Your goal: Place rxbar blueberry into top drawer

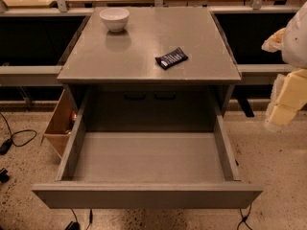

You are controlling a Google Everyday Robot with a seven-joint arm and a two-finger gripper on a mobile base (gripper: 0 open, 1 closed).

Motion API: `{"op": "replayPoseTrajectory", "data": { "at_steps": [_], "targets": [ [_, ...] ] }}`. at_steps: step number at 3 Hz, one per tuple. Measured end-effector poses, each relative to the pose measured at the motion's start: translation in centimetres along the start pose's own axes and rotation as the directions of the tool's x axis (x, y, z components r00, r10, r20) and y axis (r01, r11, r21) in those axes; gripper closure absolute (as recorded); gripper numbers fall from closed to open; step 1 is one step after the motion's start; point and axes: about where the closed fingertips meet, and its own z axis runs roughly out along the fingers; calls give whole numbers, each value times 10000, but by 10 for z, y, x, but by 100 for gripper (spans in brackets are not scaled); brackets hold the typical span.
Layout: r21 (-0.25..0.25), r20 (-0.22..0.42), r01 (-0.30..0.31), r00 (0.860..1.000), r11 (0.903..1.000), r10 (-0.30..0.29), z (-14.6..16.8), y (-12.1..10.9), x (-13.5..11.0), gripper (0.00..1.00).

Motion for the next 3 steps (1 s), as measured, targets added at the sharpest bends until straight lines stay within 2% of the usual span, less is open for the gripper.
{"op": "replayPoseTrajectory", "data": {
  "at_steps": [1,2,3],
  "targets": [
    [1,1,-1,10000,10000,1,0,0,0,0],
    [417,668,-286,9974,9987,257,14,-25,4,0],
    [898,2022,-1477,9710,9849,1272,36,-79,-1,0]
  ]
}}
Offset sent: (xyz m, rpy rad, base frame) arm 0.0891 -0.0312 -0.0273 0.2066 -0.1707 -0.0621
